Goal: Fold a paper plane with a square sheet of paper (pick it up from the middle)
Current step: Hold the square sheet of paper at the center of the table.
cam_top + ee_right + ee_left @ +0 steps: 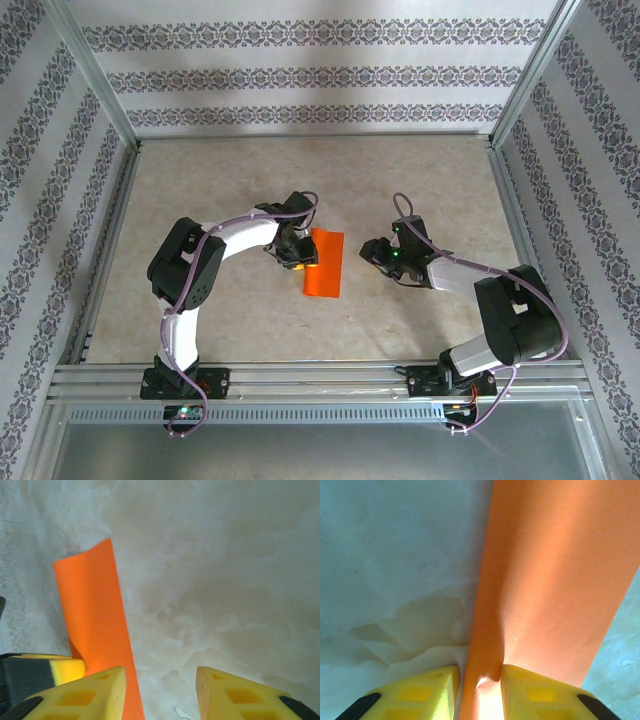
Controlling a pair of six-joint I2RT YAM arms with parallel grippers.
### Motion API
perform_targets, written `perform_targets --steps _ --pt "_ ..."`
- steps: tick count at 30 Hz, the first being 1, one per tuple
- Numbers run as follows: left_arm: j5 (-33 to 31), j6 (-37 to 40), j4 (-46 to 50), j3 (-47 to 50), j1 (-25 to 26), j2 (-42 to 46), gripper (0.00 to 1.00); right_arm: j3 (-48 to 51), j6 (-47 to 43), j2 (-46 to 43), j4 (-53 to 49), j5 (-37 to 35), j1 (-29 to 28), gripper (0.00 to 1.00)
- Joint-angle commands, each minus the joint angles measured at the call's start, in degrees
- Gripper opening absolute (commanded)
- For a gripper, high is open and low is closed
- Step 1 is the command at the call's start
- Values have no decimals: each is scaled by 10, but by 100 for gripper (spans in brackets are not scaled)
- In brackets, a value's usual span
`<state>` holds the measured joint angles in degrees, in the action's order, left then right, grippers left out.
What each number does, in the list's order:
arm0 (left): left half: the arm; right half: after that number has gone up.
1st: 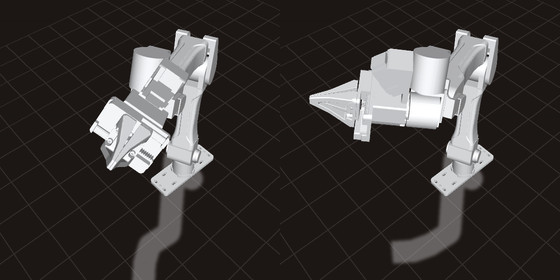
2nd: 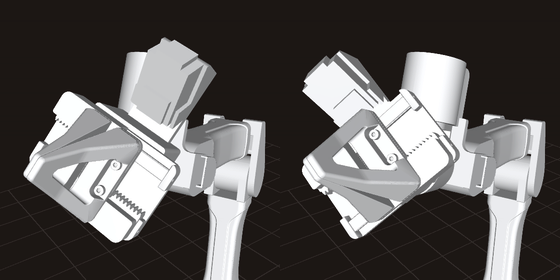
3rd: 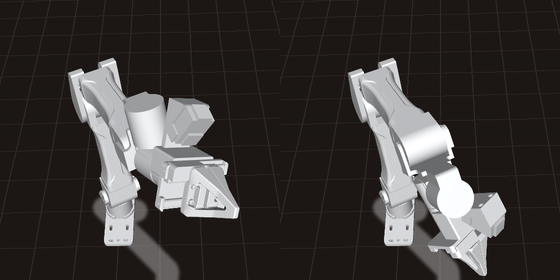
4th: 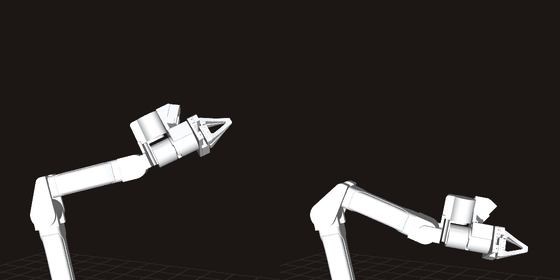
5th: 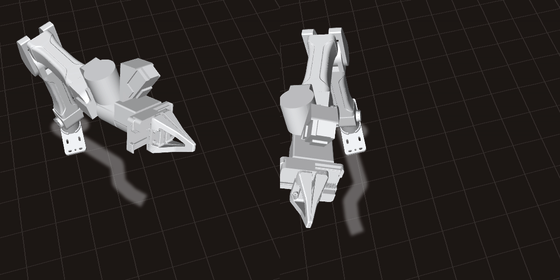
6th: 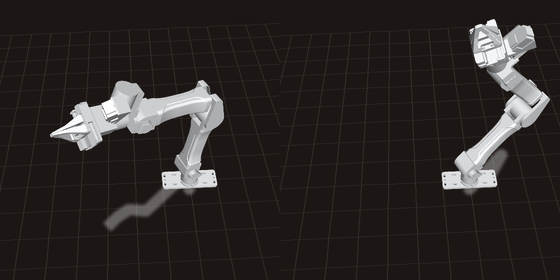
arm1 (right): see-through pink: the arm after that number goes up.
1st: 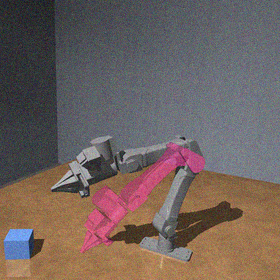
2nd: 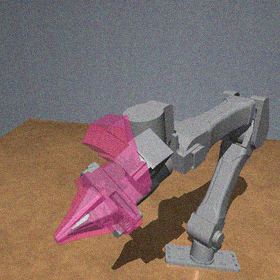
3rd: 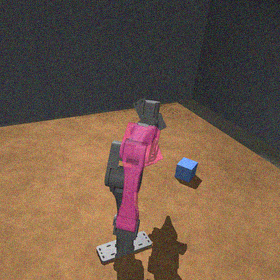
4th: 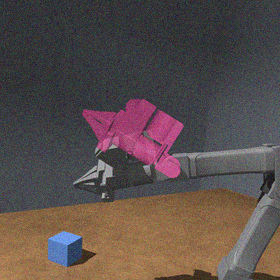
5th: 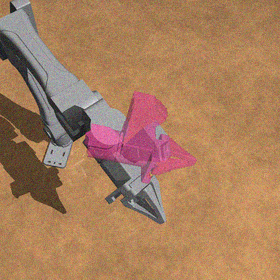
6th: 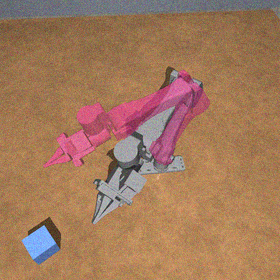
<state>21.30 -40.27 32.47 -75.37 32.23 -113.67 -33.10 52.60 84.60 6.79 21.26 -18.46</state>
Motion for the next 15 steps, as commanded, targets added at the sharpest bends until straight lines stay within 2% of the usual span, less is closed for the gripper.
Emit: perform_targets --steps 1,7,15 --pt "-43 -23 6 15 4 -33 30 16 5 -17 -7 -22 9 42" --pt "-47 -13 11 15 3 -35 29 55 16 -61 -9 -38 42 43" --pt "-31 52 25 6 3 -43 30 67 -26 -114 -62 -38 85 44"
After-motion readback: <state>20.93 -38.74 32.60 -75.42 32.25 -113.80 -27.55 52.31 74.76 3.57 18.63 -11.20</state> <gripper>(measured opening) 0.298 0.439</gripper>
